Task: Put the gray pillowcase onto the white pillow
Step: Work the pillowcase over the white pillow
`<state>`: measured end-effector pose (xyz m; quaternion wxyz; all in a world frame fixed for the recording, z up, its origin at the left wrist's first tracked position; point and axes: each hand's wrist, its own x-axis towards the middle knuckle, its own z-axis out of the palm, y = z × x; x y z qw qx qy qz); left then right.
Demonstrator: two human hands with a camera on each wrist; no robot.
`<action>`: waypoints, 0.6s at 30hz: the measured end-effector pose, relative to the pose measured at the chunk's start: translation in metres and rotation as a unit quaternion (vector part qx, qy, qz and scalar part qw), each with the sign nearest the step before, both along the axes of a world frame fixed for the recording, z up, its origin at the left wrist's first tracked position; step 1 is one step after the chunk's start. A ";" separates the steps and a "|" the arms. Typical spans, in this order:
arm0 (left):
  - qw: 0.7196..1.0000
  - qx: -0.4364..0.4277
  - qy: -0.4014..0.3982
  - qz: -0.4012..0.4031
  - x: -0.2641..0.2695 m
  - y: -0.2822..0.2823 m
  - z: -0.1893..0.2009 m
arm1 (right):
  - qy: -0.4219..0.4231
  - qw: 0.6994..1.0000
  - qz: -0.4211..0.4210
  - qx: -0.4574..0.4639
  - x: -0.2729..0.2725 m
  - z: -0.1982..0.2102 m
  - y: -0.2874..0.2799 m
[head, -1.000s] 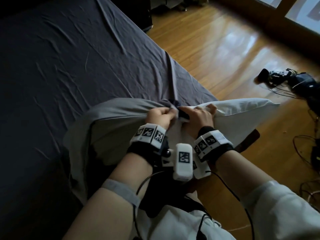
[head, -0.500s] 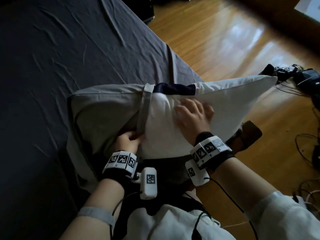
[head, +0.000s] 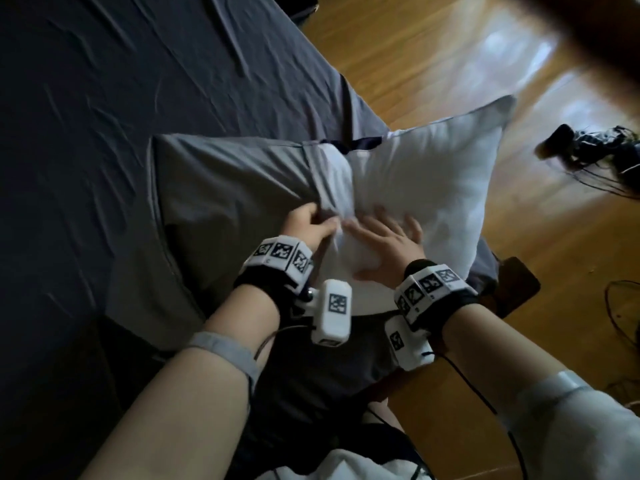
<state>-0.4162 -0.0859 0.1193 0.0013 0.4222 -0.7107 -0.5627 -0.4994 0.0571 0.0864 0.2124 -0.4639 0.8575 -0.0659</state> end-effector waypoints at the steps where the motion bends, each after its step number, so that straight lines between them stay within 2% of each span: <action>1: 1.000 -0.017 -0.019 0.013 0.006 -0.008 -0.011 | 0.004 1.000 0.014 0.009 -0.005 -0.002 0.000; 3: 0.995 -0.043 -0.071 0.055 0.018 -0.018 -0.030 | 0.008 1.000 0.017 0.025 -0.010 -0.011 -0.001; 5: 0.988 -0.051 -0.113 0.097 0.032 -0.024 -0.050 | -0.021 0.999 -0.022 0.036 -0.014 -0.027 -0.002; 9: 0.975 -0.041 -0.183 0.123 0.047 -0.033 -0.081 | -0.084 0.991 -0.085 0.058 -0.023 -0.054 -0.006; 14: 0.953 -0.027 -0.263 0.144 0.040 -0.041 -0.094 | -0.036 0.994 -0.101 0.032 -0.027 -0.063 -0.011; 18: 0.957 -0.043 -0.267 0.107 0.042 -0.042 -0.091 | 0.012 0.989 -0.145 0.006 -0.030 -0.068 -0.018</action>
